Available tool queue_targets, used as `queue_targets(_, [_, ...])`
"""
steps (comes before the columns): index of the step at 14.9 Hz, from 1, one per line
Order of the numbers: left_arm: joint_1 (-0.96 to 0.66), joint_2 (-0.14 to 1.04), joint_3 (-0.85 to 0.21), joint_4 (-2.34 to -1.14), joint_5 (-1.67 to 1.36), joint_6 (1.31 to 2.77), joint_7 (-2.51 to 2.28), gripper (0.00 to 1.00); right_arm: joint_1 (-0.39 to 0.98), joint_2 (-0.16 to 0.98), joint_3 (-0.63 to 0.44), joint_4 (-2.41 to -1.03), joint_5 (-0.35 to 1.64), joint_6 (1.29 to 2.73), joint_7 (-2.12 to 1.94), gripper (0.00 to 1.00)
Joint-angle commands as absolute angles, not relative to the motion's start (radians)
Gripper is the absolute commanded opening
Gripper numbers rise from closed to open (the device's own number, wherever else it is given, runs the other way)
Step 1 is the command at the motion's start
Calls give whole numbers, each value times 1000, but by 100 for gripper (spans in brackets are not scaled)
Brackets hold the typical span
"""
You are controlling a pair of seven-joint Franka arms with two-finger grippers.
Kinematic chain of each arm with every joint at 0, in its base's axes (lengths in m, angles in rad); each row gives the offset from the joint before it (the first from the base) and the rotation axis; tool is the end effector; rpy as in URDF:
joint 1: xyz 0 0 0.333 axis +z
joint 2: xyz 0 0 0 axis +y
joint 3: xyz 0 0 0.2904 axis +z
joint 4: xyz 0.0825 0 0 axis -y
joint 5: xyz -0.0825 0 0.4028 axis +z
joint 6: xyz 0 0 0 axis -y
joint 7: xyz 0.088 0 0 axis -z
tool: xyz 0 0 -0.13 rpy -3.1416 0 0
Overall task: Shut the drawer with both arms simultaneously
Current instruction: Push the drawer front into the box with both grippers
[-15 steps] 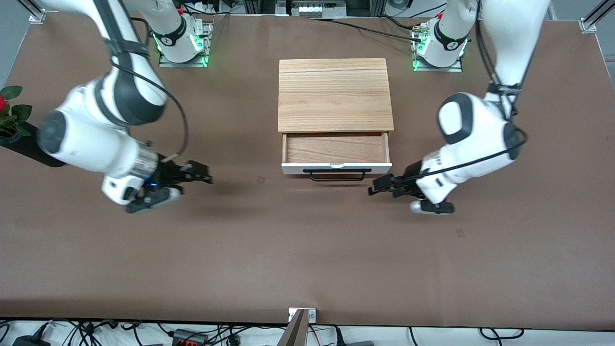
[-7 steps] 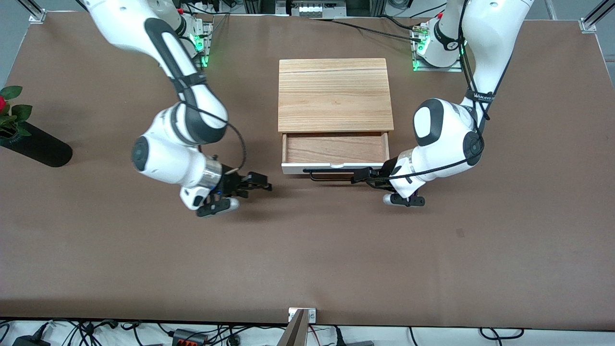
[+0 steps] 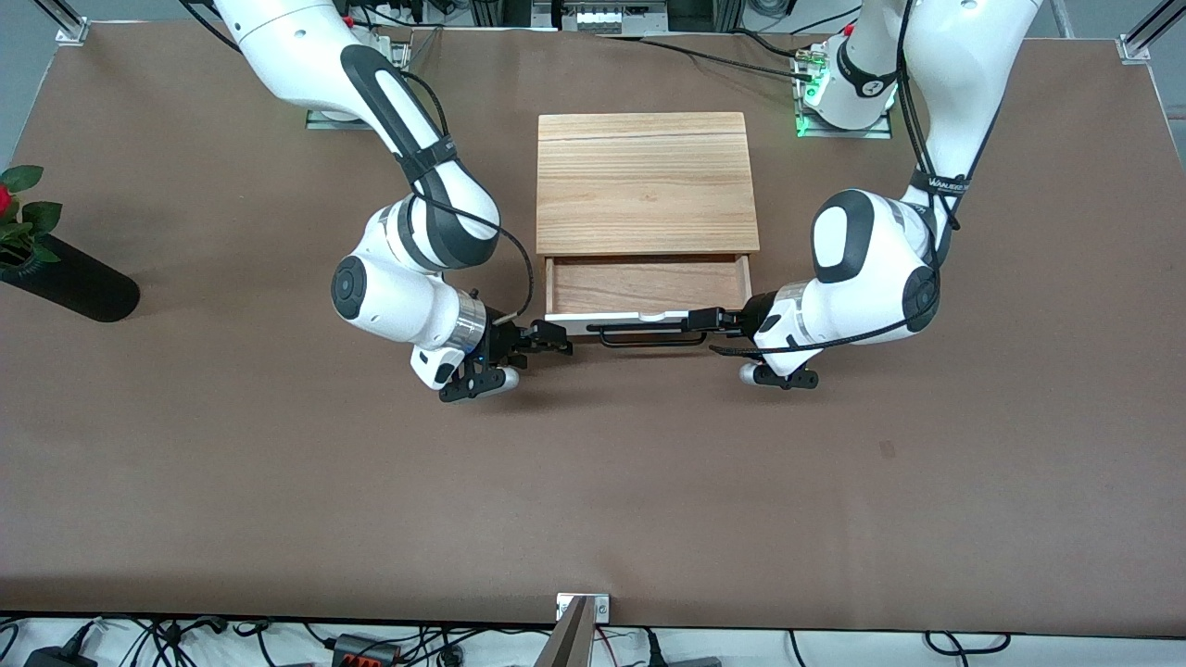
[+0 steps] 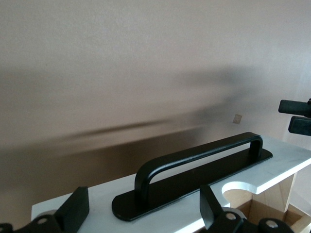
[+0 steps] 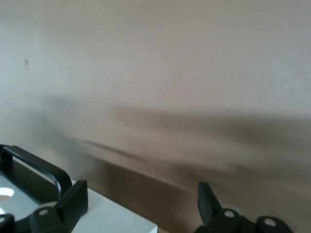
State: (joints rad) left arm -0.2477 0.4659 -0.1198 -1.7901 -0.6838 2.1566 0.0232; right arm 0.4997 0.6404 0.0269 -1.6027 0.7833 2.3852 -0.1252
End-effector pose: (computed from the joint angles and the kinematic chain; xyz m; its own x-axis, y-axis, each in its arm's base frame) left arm 0.5962 -0.2665 0.2407 0.9798 -0.0207 -0.1989 0.0911 -0.8393 0.5360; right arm 0.6114 0.3737 0.2202 0.9956 0.0858 0.0383 0.0924 -0.8212 -0.5631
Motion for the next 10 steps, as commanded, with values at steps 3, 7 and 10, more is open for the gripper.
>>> queue_targets(3, [-236, 436, -135, -1824, -706, 2122, 40, 100, 486, 640, 23, -1591, 808, 2199, -141, 100])
queue_targets(7, [-236, 434, -135, -1822, -707, 2057, 37, 100, 479, 640, 23, -1591, 810, 2096, -143, 100])
queue_targets(10, [-239, 434, -135, -1822, -709, 2027, 32, 100, 477, 640, 23, -1589, 813, 2068, -143, 100])
